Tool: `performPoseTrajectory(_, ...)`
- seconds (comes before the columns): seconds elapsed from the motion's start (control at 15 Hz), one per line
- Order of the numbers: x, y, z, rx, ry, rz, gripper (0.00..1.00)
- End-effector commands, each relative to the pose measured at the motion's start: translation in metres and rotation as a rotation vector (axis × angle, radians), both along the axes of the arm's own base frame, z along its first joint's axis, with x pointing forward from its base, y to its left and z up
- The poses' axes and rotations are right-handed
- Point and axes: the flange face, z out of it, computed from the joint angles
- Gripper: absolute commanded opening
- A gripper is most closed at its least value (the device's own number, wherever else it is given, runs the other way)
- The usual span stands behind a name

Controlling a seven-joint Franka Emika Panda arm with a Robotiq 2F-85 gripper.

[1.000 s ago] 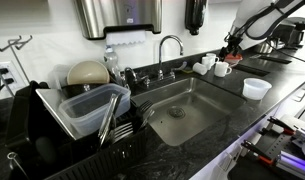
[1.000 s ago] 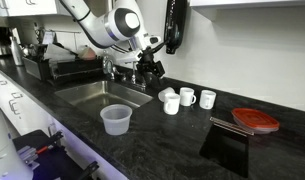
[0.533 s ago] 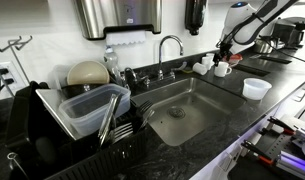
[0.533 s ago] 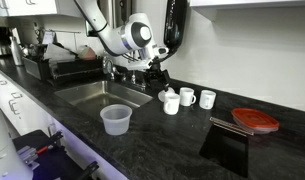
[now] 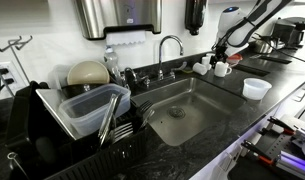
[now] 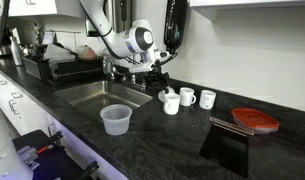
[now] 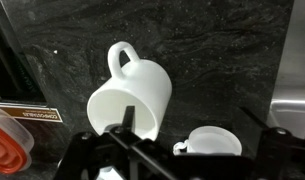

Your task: Move the spoon from the white cup and put it on the dish rack then put the same cup in the sink

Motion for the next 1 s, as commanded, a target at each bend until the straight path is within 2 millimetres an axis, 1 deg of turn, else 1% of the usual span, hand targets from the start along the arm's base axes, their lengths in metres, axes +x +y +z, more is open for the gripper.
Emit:
performPoseTrajectory(0.0,0.01,-0.006,-0.004,-0.011,0.031,0.01,1.0)
performPoseTrajectory(0.2,0.016,-0.01,-0.01,0.0,0.036,0.011,1.0)
performPoseTrajectory(0.33,0.021,-0.014,-0.012,0.003,0.032,0.0,0.95)
performPoseTrajectory(0.4,0.024,-0.018,-0.012,0.007,0.025,-0.011,0.8)
performPoseTrajectory(0.47,0.026,-0.02,-0.013,0.013,0.018,-0.023,0.69)
performPoseTrajectory(0.67,0.028,-0.028,-0.014,0.035,0.012,-0.06,0.49)
performPoseTrajectory(0.93,0.027,-0.035,-0.016,0.05,0.016,-0.086,0.21)
